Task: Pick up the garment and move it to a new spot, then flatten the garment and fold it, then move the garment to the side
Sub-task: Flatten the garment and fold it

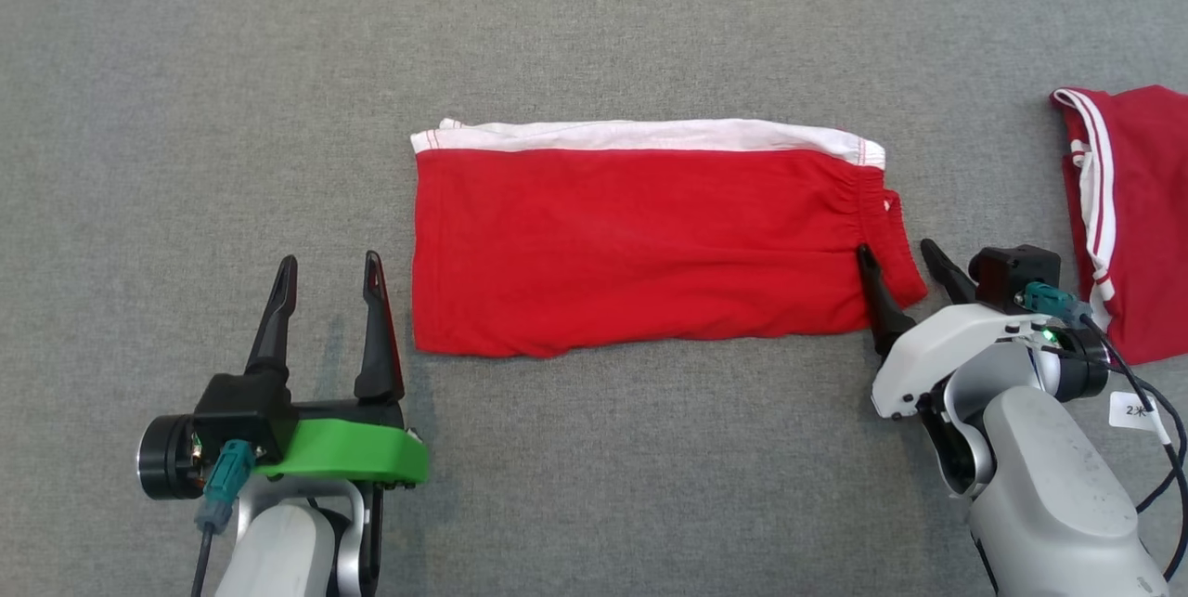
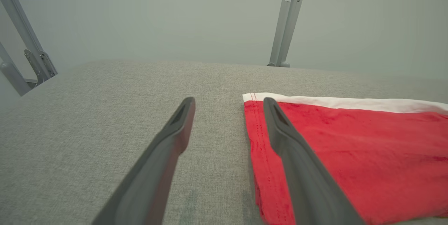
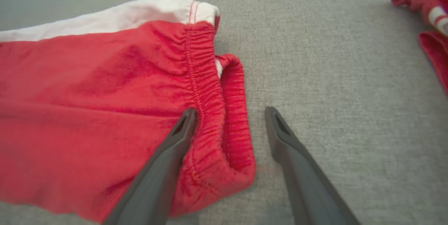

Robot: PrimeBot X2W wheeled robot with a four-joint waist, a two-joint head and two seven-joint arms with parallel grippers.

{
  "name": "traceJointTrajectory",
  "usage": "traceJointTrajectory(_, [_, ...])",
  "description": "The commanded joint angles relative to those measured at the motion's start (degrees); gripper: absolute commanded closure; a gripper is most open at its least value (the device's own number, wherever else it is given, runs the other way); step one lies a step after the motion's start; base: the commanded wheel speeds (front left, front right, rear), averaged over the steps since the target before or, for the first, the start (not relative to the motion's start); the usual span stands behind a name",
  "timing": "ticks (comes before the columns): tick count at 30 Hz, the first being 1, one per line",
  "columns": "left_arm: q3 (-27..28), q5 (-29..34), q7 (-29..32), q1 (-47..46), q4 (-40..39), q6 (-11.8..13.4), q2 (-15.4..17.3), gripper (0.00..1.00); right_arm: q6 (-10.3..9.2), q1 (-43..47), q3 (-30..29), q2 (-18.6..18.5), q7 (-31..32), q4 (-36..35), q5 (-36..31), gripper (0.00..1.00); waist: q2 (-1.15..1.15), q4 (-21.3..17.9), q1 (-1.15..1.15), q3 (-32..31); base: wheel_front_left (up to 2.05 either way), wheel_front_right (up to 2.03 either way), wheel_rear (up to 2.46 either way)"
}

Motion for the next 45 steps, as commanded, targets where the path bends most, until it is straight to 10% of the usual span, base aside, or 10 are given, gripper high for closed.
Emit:
traceJointTrajectory(1, [0.1,0.8,-0.4,-0.9,0.0,-0.2,-0.1,0.0,-0.07,-0.2,-0.5,0.0,0.6,1.1,-0.2,0.0,0.0,0.5,0.0,0.8,0.0,0.0,0.0])
traceJointTrajectory(8, [0.6,1.2,-0.4,-1.9,0.1,-0.6,-0.8,0.0,-0.01,0.2,2.7,1.3,2.8,3.8,4.6,0.06,0.0,-0.2,0.0,1.4,0.0,0.0,0.0])
traceJointTrajectory(9, [0.7,1.3,-0.4,-2.0,0.1,-0.7,-0.9,0.0,0.02,0.2,3.6,1.4,3.2,3.8,5.8,0.53,0.0,-0.3,0.0,1.3,0.0,0.0,0.0])
traceJointTrajectory(12, [0.9,1.5,-0.4,-2.1,0.2,-1.1,-1.0,0.0,0.16,0.2,7.3,1.1,3.8,2.6,8.7,1.0,0.0,-0.8,0.0,1.2,0.0,0.0,0.0])
traceJointTrajectory(33, [2.4,2.8,-0.4,-1.2,0.1,-1.6,-1.7,0.0,-0.04,5.7,14.6,-14.3,4.4,-16.0,32.3,1.0,0.0,-5.1,0.0,0.7,0.0,0.0,0.0])
traceJointTrajectory(45, [1.5,2.9,-0.4,-1.9,1.2,-2.2,-2.5,0.0,-0.04,-2.5,27.5,-14.5,6.7,-27.6,36.4,1.0,0.0,-2.9,0.0,0.2,0.0,0.0,0.0])
